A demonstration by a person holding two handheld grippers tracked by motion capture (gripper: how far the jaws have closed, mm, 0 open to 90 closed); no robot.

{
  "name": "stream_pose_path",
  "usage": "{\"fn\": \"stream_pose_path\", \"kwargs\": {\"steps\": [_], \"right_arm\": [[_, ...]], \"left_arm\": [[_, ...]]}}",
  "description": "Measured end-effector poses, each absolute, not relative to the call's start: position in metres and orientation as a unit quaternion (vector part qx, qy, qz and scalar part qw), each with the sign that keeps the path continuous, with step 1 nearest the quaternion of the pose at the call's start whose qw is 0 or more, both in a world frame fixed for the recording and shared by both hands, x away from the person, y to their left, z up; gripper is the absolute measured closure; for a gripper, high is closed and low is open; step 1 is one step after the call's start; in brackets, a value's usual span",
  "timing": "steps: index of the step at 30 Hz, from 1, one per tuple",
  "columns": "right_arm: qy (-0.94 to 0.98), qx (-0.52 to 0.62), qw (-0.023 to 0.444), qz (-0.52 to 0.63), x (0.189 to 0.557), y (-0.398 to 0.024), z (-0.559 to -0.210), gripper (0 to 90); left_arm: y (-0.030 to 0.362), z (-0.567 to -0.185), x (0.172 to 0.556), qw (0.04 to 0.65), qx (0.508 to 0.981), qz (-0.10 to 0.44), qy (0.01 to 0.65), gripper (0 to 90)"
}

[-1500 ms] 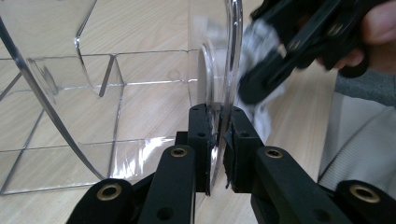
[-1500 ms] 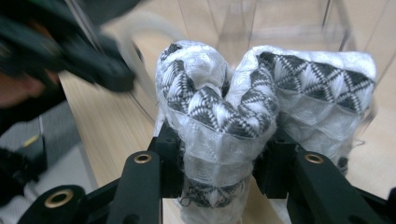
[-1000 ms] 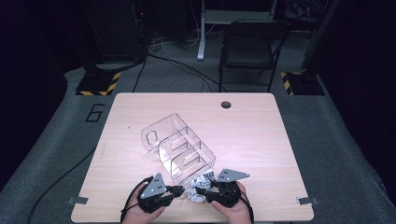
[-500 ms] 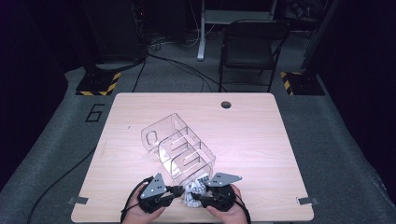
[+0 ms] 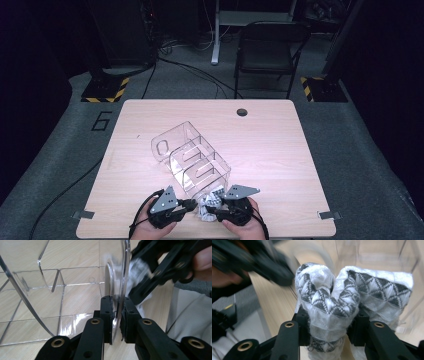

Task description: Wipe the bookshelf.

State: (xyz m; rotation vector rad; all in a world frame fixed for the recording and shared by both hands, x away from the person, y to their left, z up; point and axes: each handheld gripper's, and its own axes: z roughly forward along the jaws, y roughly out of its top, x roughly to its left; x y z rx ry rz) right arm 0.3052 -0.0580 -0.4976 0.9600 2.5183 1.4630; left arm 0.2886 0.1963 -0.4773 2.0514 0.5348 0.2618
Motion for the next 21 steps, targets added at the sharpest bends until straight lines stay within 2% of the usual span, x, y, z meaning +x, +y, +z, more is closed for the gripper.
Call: {"fn": "stream_pose_path", "kwargs": {"steps": [4, 5, 9, 12, 13, 14, 15, 21], "right_arm": [[0.820, 0.332, 0.026, 0.465, 0.309, -0.062, -0.503, 61.0], [0.806, 0.329, 0.042, 0.490, 0.304, -0.063, -0.487, 60.9], [0.785, 0.303, 0.077, 0.534, 0.295, -0.067, -0.464, 60.7], [0.793, 0.301, 0.073, 0.525, 0.297, -0.065, -0.470, 60.5], [0.810, 0.315, 0.047, 0.492, 0.304, -0.063, -0.488, 60.4], [0.810, 0.315, 0.047, 0.492, 0.304, -0.063, -0.488, 60.4], [0.811, 0.336, 0.025, 0.478, 0.306, -0.061, -0.498, 60.5], [0.806, 0.311, 0.054, 0.501, 0.301, -0.063, -0.480, 60.3]], "left_arm": [[0.196, -0.480, 0.289, 0.476, 0.845, 0.109, 0.219, 79.5], [0.196, -0.480, 0.289, 0.475, 0.847, 0.103, 0.218, 79.4], [0.196, -0.481, 0.289, 0.473, 0.847, 0.103, 0.218, 78.9], [0.195, -0.481, 0.289, 0.472, 0.848, 0.103, 0.217, 78.1], [0.195, -0.481, 0.288, 0.471, 0.849, 0.103, 0.218, 78.1], [0.195, -0.481, 0.288, 0.471, 0.849, 0.103, 0.218, 77.9], [0.195, -0.480, 0.288, 0.469, 0.849, 0.105, 0.217, 77.5], [0.195, -0.480, 0.288, 0.470, 0.849, 0.107, 0.215, 77.3]]}}
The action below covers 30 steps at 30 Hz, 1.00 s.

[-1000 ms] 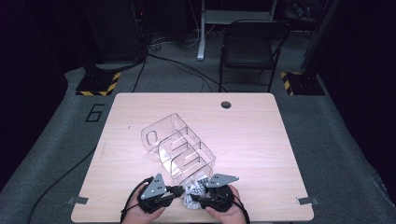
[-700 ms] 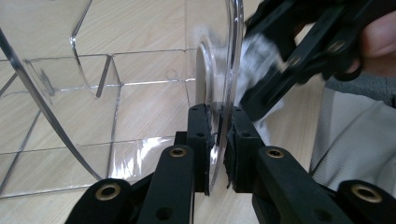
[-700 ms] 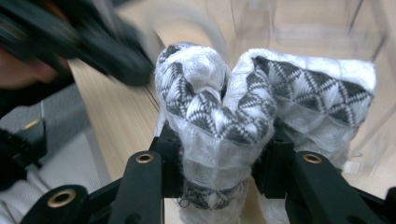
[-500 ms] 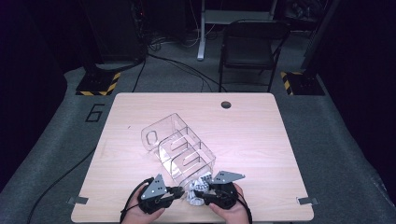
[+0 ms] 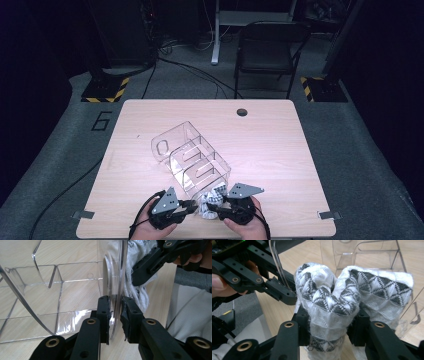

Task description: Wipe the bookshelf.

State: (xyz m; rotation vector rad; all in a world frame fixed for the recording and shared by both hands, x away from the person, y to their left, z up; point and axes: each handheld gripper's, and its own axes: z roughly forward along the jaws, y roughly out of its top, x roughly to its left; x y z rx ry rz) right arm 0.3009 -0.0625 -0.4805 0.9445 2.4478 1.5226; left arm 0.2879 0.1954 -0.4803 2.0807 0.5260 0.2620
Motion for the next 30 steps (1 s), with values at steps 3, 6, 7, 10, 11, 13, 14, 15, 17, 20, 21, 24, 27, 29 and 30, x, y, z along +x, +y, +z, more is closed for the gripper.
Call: {"fn": "stream_pose_path", "kwargs": {"steps": [3, 6, 7, 10, 11, 13, 14, 15, 17, 20, 21, 24, 27, 29, 30], "right_arm": [[0.803, 0.318, 0.051, 0.502, 0.3014, -0.0632, -0.4833, 60.3], [0.803, 0.322, 0.049, 0.499, 0.3016, -0.0637, -0.4843, 60.3], [0.802, 0.323, 0.049, 0.500, 0.3014, -0.0639, -0.4840, 60.3], [0.800, 0.323, 0.051, 0.503, 0.3021, -0.0650, -0.4835, 60.2], [0.800, 0.325, 0.050, 0.502, 0.3033, -0.0665, -0.4845, 60.2], [0.800, 0.327, 0.048, 0.501, 0.3035, -0.0671, -0.4848, 60.2], [0.799, 0.327, 0.046, 0.503, 0.3041, -0.0678, -0.4851, 60.1], [0.798, 0.329, 0.047, 0.503, 0.3038, -0.0672, -0.4848, 60.0], [0.798, 0.329, 0.047, 0.503, 0.3032, -0.0673, -0.4842, 60.0], [0.796, 0.330, 0.045, 0.506, 0.3031, -0.0676, -0.4835, 59.7], [0.796, 0.330, 0.045, 0.506, 0.3031, -0.0676, -0.4835, 59.7], [0.797, 0.327, 0.047, 0.505, 0.3044, -0.0685, -0.4853, 59.3], [0.795, 0.332, 0.044, 0.506, 0.3048, -0.0680, -0.4868, 58.4], [0.795, 0.335, 0.042, 0.503, 0.3045, -0.0685, -0.4869, 58.3], [0.795, 0.333, 0.042, 0.505, 0.3053, -0.0684, -0.4877, 58.3]], "left_arm": [[0.1960, -0.4798, 0.2869, 0.475, 0.846, 0.107, 0.217, 77.0], [0.1966, -0.4792, 0.2869, 0.475, 0.846, 0.107, 0.216, 77.0], [0.1965, -0.4793, 0.2869, 0.475, 0.846, 0.107, 0.216, 77.0], [0.1961, -0.4803, 0.2869, 0.478, 0.844, 0.107, 0.218, 76.3], [0.1960, -0.4804, 0.2867, 0.477, 0.844, 0.109, 0.218, 76.1], [0.1962, -0.4803, 0.2867, 0.478, 0.844, 0.109, 0.217, 76.1], [0.1965, -0.4805, 0.2866, 0.478, 0.844, 0.106, 0.218, 76.1], [0.1965, -0.4805, 0.2866, 0.478, 0.844, 0.106, 0.218, 76.1], [0.1968, -0.4803, 0.2868, 0.476, 0.846, 0.104, 0.216, 76.1], [0.1970, -0.4804, 0.2871, 0.477, 0.846, 0.102, 0.215, 75.8], [0.1971, -0.4805, 0.2871, 0.476, 0.846, 0.102, 0.215, 75.8], [0.1968, -0.4807, 0.2870, 0.476, 0.847, 0.103, 0.215, 76.1], [0.1969, -0.4807, 0.2872, 0.475, 0.847, 0.102, 0.215, 76.4], [0.1967, -0.4807, 0.2870, 0.475, 0.847, 0.102, 0.215, 76.4], [0.1968, -0.4807, 0.2870, 0.475, 0.847, 0.102, 0.215, 76.4]]}}
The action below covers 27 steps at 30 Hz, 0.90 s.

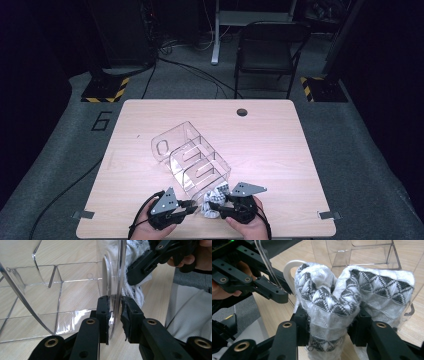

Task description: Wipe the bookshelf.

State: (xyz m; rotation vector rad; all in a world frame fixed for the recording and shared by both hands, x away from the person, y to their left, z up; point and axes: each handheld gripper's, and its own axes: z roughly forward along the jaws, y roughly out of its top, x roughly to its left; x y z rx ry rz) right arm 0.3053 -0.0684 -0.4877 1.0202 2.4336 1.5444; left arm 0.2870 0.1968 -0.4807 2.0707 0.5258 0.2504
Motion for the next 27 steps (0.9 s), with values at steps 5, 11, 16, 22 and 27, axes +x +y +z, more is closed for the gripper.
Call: {"fn": "stream_pose_path", "kwargs": {"steps": [5, 11, 16, 22, 27], "right_arm": [[0.796, 0.336, 0.039, 0.502, 0.307, -0.069, -0.489, 58.3], [0.799, 0.340, 0.034, 0.494, 0.307, -0.069, -0.491, 58.4], [0.793, 0.324, 0.041, 0.514, 0.303, -0.068, -0.483, 58.7], [0.803, 0.331, 0.032, 0.495, 0.304, -0.064, -0.490, 59.1], [0.791, 0.317, 0.050, 0.521, 0.300, -0.067, -0.478, 59.1]], "left_arm": [[0.197, -0.481, 0.287, 0.473, 0.849, 0.104, 0.213, 76.4], [0.197, -0.481, 0.287, 0.471, 0.849, 0.105, 0.212, 76.7], [0.197, -0.481, 0.287, 0.472, 0.849, 0.105, 0.215, 77.5], [0.197, -0.480, 0.287, 0.474, 0.846, 0.110, 0.216, 78.5], [0.197, -0.480, 0.287, 0.475, 0.846, 0.111, 0.216, 78.5]]}}
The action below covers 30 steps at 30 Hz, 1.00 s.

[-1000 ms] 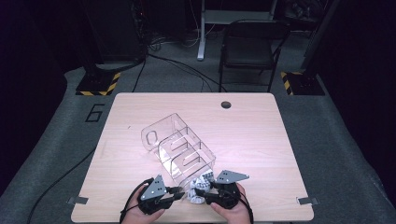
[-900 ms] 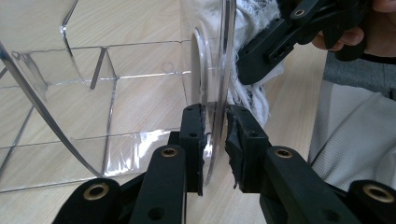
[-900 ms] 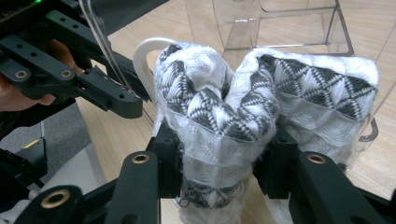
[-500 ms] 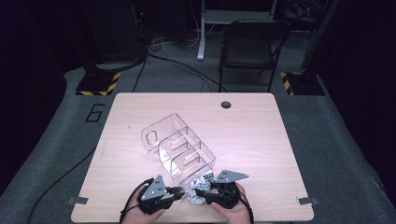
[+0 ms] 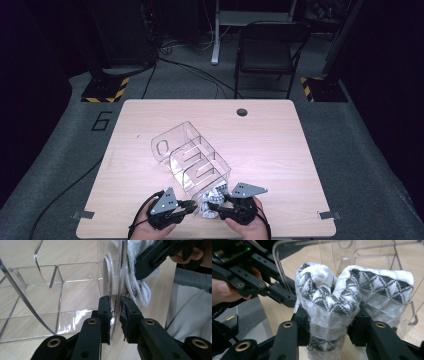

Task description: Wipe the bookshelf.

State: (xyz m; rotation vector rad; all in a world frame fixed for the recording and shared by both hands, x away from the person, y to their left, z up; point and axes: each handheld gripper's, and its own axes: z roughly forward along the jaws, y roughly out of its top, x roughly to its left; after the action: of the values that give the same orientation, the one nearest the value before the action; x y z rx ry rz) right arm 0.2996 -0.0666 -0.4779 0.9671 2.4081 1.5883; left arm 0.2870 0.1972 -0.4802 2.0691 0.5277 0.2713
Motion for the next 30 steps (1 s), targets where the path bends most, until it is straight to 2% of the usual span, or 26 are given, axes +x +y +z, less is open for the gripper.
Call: {"fn": "stream_pose_path", "kwargs": {"steps": [5, 10, 16, 30], "right_arm": [[0.802, 0.333, 0.032, 0.495, 0.305, -0.065, -0.492, 59.5], [0.793, 0.320, 0.048, 0.516, 0.301, -0.067, -0.480, 59.4], [0.802, 0.334, 0.029, 0.494, 0.305, -0.066, -0.492, 59.2], [0.804, 0.330, 0.033, 0.493, 0.305, -0.066, -0.491, 59.2]], "left_arm": [[0.197, -0.480, 0.287, 0.475, 0.846, 0.111, 0.217, 78.5], [0.197, -0.480, 0.287, 0.476, 0.845, 0.113, 0.216, 78.5], [0.197, -0.480, 0.286, 0.476, 0.845, 0.111, 0.218, 78.4], [0.197, -0.481, 0.287, 0.473, 0.848, 0.106, 0.215, 78.4]]}}
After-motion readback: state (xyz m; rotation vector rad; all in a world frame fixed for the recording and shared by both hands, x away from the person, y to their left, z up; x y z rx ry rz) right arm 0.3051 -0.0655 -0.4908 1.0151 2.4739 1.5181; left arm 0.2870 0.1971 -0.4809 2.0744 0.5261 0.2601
